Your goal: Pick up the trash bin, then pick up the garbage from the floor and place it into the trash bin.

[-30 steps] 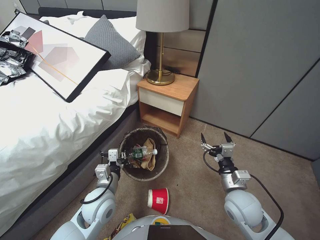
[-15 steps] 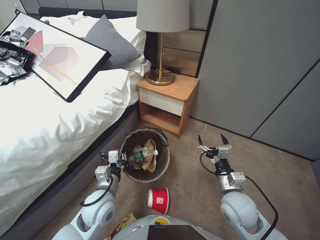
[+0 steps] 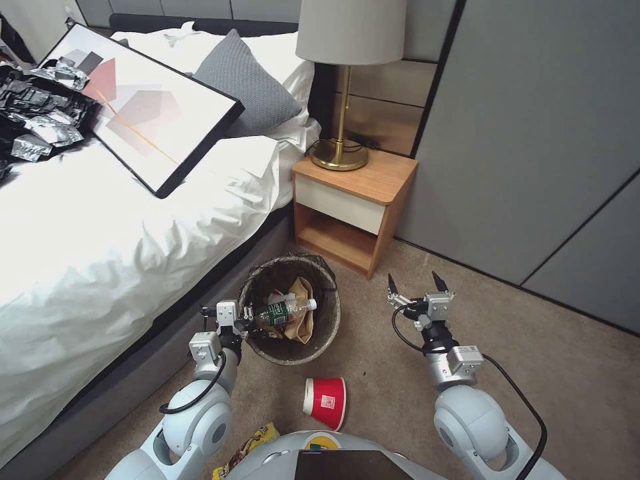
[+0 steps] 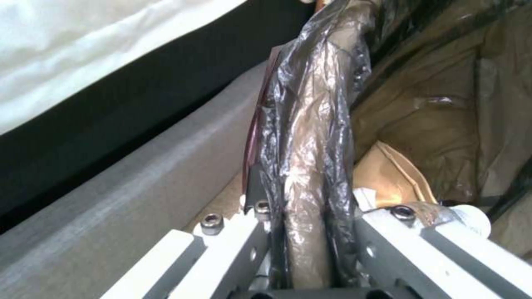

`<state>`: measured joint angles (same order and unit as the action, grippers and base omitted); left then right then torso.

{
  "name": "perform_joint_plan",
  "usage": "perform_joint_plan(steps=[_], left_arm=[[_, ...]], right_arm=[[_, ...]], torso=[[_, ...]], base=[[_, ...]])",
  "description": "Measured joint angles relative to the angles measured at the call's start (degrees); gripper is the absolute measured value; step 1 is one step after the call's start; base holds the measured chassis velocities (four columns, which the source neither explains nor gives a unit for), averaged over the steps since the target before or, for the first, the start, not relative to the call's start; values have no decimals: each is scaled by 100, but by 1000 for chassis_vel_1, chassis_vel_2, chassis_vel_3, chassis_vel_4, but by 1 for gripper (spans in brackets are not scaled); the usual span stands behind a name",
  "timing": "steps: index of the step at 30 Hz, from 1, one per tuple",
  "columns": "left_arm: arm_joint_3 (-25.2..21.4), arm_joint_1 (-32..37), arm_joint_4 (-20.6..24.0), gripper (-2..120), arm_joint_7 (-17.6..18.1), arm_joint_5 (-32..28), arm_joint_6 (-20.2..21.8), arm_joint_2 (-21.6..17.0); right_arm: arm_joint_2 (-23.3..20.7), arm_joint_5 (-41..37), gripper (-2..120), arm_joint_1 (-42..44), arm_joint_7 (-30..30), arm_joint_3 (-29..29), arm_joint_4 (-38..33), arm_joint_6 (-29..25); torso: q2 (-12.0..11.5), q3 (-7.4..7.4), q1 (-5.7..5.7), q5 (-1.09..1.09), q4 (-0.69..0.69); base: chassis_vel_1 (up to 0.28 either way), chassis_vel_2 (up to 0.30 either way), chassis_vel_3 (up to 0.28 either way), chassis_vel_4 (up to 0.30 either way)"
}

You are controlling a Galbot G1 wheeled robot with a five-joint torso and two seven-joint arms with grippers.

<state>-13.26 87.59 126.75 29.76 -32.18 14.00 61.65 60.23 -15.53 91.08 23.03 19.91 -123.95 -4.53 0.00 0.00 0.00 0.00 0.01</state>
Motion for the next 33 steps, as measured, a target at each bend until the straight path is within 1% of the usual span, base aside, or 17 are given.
perform_joint_plan(steps=[12,33], left_arm=[[-12,16,10,0,-2,7,0,23],[-19,14,-12,0,1,22,0,44]], right_arm=[[38,21,100,-4,27,-145,23,33],[49,23,100,-155,99,-291,76,101]], torso=[[0,0,0,0,0],[0,0,0,0,-1]], base=[[36,29,38,42],[12,11,11,8]])
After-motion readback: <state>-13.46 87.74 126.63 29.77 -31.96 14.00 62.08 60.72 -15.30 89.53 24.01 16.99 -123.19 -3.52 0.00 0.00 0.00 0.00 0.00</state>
